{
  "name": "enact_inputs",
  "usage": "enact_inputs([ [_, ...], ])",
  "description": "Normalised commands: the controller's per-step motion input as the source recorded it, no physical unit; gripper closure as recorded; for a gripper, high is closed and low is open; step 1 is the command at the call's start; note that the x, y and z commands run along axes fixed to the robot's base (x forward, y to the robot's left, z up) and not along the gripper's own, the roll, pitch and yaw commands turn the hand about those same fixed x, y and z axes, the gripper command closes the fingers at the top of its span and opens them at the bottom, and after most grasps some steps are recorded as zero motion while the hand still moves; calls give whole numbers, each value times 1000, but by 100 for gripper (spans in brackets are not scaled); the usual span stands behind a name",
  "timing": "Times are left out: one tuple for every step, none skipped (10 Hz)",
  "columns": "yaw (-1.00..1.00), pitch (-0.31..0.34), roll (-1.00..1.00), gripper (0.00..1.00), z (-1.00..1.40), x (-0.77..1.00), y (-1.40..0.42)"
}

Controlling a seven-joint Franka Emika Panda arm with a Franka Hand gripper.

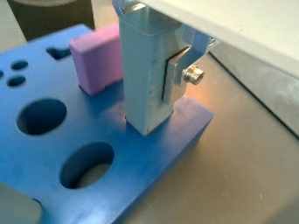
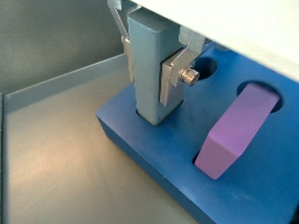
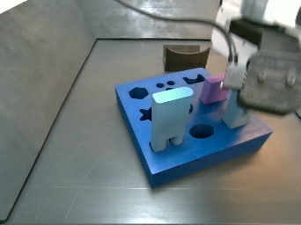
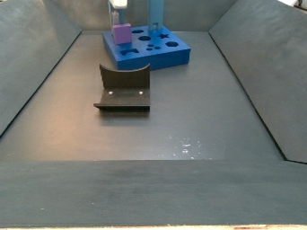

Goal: Pick up the rectangle object. Move to above the board. Insert the rectangle object.
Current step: Insert the rectangle object.

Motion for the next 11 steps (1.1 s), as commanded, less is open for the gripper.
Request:
enact_inputs([
  [-9,-97,143,100,-1000,149,-371],
  [-6,-114,177,100,-1000,169,-337],
  [0,-131,257,100,-1000,214,-257],
  [0,-126,303,100,-1000,243,-209],
  [0,-100,371,100,-1000,260,-163],
  [-189,0,617,100,-769,0,-120],
  [0,0,14,100,0,0,0],
  [0,0,0,100,0,0,-20],
  [0,0,11,100,0,0,0],
  [0,751,377,100,-357,811,0],
  [0,840,423,100,-260,743,0],
])
